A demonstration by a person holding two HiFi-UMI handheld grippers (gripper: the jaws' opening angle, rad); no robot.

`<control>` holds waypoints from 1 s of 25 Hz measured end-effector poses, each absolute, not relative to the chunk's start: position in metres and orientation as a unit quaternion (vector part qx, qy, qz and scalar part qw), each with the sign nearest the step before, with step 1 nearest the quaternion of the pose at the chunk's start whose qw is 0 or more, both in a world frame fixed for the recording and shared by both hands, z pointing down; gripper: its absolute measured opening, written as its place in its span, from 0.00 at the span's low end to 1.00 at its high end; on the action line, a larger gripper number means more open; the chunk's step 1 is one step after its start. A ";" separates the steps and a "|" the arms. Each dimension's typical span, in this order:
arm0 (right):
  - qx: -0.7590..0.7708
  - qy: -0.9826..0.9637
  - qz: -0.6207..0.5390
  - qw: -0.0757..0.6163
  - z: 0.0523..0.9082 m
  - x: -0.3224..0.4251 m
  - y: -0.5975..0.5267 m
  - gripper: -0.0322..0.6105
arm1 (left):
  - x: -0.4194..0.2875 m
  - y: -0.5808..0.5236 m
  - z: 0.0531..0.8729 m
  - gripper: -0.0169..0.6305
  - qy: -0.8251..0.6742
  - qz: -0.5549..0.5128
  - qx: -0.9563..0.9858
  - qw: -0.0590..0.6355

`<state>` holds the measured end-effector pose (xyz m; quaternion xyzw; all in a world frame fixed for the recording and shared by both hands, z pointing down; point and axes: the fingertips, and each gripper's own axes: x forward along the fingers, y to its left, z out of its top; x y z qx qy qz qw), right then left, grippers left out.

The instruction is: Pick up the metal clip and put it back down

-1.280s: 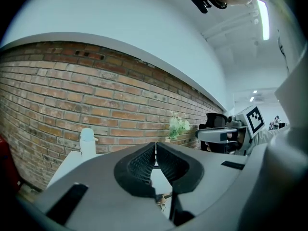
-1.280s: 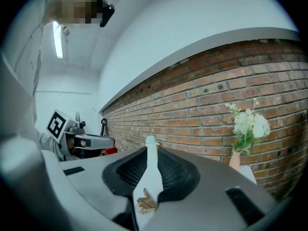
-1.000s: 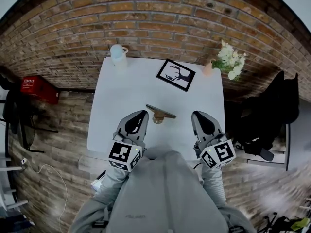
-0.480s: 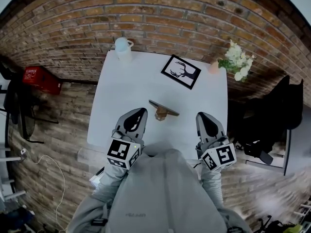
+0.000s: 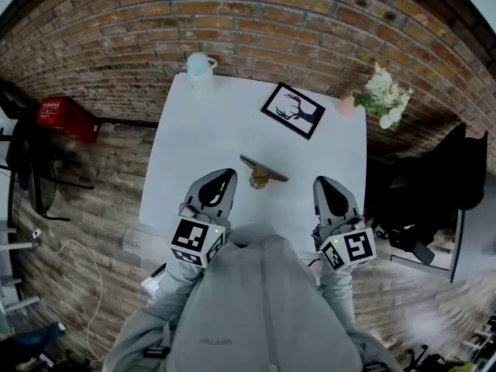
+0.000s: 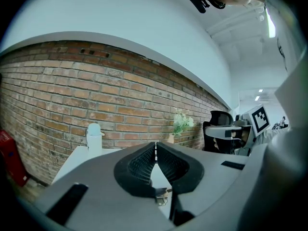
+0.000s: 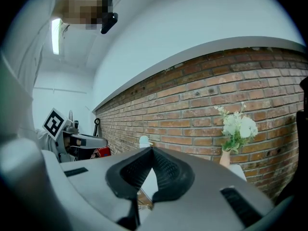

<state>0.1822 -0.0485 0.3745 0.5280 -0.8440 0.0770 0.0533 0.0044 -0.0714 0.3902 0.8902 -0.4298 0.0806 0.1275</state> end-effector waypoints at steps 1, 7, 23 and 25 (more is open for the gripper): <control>0.529 -0.844 0.077 0.054 0.375 0.182 -0.049 0.09 | 0.004 -0.071 0.391 0.08 -0.430 0.081 0.890 0.128; 0.534 -0.840 0.079 0.056 0.377 0.183 -0.050 0.09 | 0.001 -0.073 0.391 0.08 -0.433 0.081 0.888 0.129; 0.540 -0.837 0.078 0.054 0.375 0.181 -0.051 0.08 | -0.001 -0.079 0.394 0.08 -0.428 0.082 0.890 0.131; 0.540 -0.836 0.078 0.055 0.374 0.179 -0.050 0.09 | -0.001 -0.079 0.394 0.08 -0.426 0.082 0.891 0.133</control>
